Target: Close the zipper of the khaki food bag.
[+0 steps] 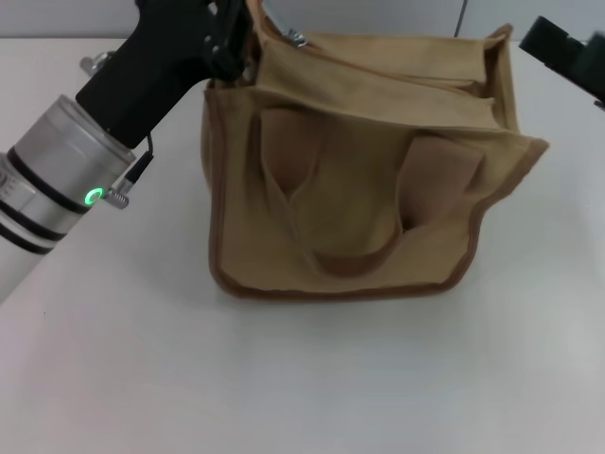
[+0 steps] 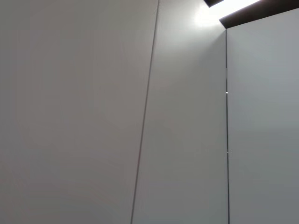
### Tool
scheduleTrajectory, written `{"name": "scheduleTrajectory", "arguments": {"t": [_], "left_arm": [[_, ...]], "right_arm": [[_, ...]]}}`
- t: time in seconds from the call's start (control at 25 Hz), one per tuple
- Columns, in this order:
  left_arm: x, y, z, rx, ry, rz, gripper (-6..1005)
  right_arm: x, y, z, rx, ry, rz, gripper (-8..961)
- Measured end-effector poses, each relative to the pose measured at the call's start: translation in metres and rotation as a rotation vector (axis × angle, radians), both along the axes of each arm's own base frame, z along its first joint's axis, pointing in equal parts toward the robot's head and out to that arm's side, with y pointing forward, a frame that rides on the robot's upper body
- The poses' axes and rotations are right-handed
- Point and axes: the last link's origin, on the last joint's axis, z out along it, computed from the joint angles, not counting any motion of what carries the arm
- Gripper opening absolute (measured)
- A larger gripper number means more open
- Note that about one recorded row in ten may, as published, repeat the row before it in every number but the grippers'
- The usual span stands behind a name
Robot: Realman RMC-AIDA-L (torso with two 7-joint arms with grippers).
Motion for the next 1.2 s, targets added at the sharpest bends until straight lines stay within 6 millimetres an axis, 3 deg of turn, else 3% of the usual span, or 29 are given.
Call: {"name": "scheduleTrajectory", "arguments": {"t": [0.32, 0.76, 1.2], "left_arm": [[0.022, 0.000, -0.007, -0.024, 0.032, -0.039, 37], [0.024, 0.000, -0.021, 0.004, 0.093, 0.031, 40], [0.033, -0.005, -0.017, -0.013, 0.074, 0.001, 44]], "right_arm": [[0.009, -0.004, -0.009, 0.231, -0.064, 0.001, 760], [-0.001, 0.016, -0.029, 0.212, -0.143, -0.010, 759], [-0.022, 0.045, -0.038, 0.261, -0.200, 0.002, 759]]}}
